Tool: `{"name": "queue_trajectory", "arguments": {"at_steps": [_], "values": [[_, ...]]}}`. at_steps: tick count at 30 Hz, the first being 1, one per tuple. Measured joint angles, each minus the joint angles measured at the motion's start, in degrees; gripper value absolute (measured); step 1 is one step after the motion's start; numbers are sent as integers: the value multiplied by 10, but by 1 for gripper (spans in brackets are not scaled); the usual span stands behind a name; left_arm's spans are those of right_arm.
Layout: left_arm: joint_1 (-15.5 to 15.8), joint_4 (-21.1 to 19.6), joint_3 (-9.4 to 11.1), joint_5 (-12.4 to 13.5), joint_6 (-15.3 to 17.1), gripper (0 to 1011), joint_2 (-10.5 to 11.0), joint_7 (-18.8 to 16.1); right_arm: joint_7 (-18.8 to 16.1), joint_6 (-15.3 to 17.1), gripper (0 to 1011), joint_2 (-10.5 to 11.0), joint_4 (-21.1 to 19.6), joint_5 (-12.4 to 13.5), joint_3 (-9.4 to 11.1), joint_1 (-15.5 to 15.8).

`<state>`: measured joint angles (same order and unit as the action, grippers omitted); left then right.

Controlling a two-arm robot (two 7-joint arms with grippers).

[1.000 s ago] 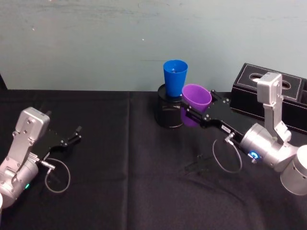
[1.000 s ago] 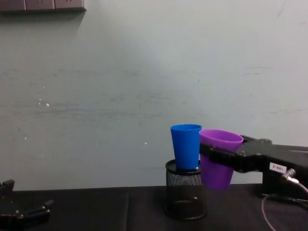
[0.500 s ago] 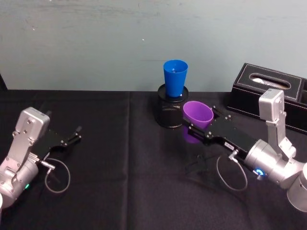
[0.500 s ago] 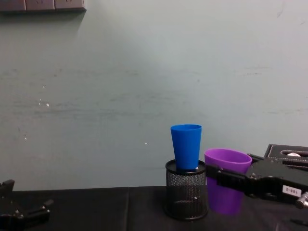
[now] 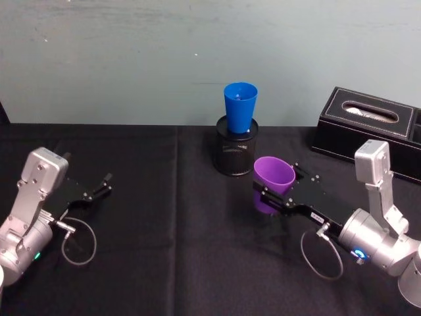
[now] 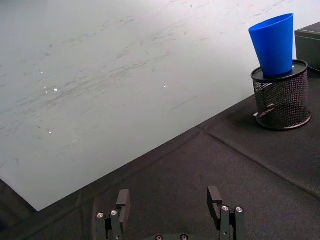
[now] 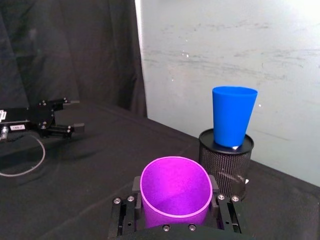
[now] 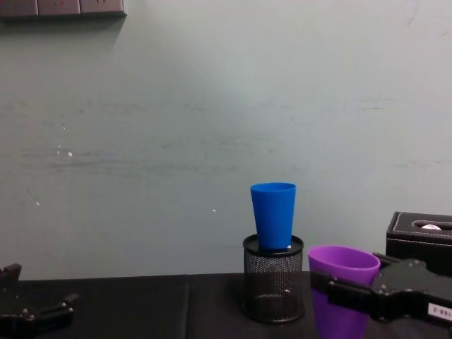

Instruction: Pick up one cup with a gripper and tap it against the other cup.

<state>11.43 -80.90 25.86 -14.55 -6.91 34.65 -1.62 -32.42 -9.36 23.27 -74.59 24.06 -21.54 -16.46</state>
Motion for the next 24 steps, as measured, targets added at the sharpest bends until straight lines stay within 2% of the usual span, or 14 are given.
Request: {"name": "queue_trajectory", "arguments": {"at_steps": [16, 24], "values": [[0, 0, 0, 0, 0, 1011, 0, 0, 3, -14, 734, -6, 20, -1, 6, 10], [0, 0, 0, 0, 0, 1011, 0, 0, -3, -24, 734, -14, 44, 0, 6, 6]]}}
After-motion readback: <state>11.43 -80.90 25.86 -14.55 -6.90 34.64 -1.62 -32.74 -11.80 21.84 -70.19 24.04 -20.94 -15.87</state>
